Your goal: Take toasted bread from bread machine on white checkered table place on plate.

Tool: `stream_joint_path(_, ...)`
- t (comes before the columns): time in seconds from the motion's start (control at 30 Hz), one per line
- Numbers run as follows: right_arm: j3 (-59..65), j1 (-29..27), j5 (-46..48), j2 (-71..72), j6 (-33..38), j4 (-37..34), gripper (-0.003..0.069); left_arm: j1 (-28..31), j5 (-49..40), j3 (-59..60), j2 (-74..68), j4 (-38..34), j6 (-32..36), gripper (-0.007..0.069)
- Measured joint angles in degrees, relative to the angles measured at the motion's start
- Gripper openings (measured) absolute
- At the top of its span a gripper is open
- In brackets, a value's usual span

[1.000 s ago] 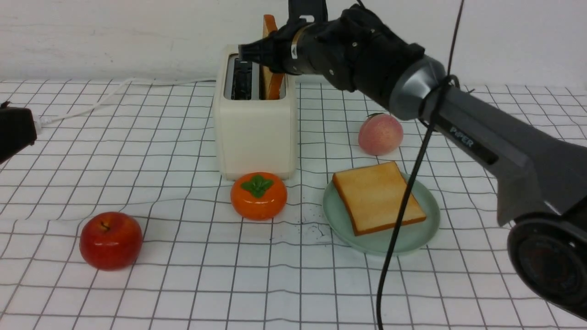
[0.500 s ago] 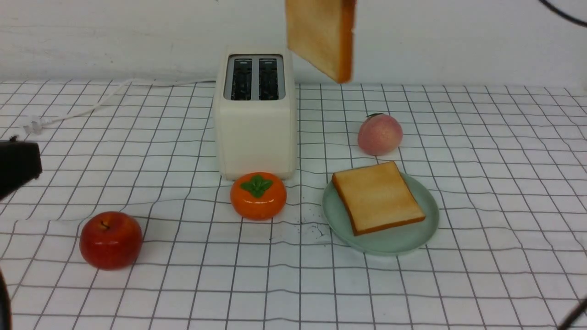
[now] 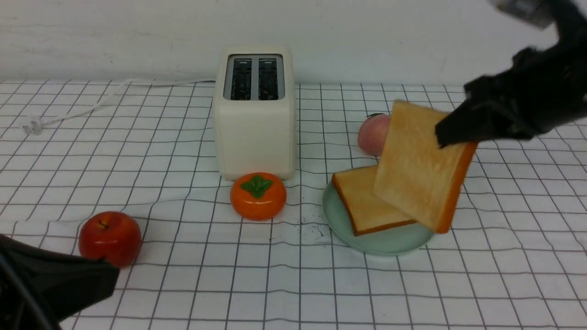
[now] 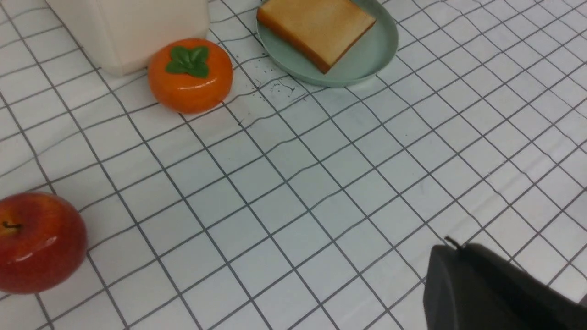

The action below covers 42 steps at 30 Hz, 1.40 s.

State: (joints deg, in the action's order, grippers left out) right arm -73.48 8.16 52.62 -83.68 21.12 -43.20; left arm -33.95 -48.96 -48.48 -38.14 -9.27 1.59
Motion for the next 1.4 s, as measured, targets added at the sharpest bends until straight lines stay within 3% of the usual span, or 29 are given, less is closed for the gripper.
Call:
stream_joint_path(0.13, 4.7, -1.0, -6.9, -8.0, 14.8, -19.0, 0.0117, 0.0, 0.0, 0.0, -1.8, -0.1, 0.1, -0.0013)
stream_joint_path(0.3, 4.6, -2.7, -10.2, -18.7, 25.9, -35.4, 0.0117, 0.0, 0.0, 0.0, -2.6, -0.1, 0.2, -0.0013)
stream_joint_path(0.53, 4.0, -4.2, -12.3, -25.6, 28.3, -39.0, 0.0117, 0.0, 0.0, 0.0, -2.6, 0.0, 0.2, -0.0013)
stream_joint_path(0.63, 3.8, -4.2, -12.9, -26.1, 28.4, -37.9, 0.0139, 0.0, 0.0, 0.0, -2.6, 0.0, 0.2, -0.0013)
stream_joint_path(0.8, 3.6, -5.2, -12.7, -26.1, 28.5, -33.9, 0.0309, 0.0, 0.0, 0.0, -2.6, 0.0, 0.2, -0.0013)
stream_joint_path(0.9, 3.6, -7.0, -12.4, -26.0, 26.2, -30.7, 0.0455, 0.0, 0.0, 0.0, -2.6, 0.0, 0.2, -0.0013)
stream_joint_path(1.0, 3.6, -9.2, -12.0, -24.4, 21.5, -25.2, 0.0519, 0.0, 0.8, 0.0, -2.5, 0.6, 0.1, -0.0013)
stream_joint_path(1.1, 3.6, -10.9, -10.8, -21.6, 17.3, -19.5, 0.0514, 0.0, 2.6, 0.0, -2.2, 1.8, -1.1, -0.0013)
stream_joint_path(1.17, 3.5, -12.8, -8.5, -15.9, 11.8, -11.4, 0.0468, 0.0, 6.1, 0.0, -1.0, 5.0, -4.8, -0.0013)
stream_joint_path(1.2, 3.5, -13.0, -7.9, -15.4, 11.4, -10.7, 0.0462, 0.0, 6.6, 0.1, -0.6, 5.7, -5.6, -0.0013)
stream_joint_path(1.27, 3.4, -13.7, -3.4, -6.5, 6.8, -0.5, 0.0358, 0.0, 11.6, 1.9, 3.2, 11.1, -11.6, -0.0013)
stream_joint_path(1.3, 3.4, -13.7, -2.5, -5.9, 6.5, 0.2, 0.0350, 0.0, 12.0, 1.9, 3.6, 11.1, -12.1, -0.0013)
stream_joint_path(1.4, 3.9, -13.8, 5.9, 6.6, 3.4, 9.3, 0.0183, 0.0, 19.7, 7.7, 12.2, 18.7, -21.6, -0.0013)
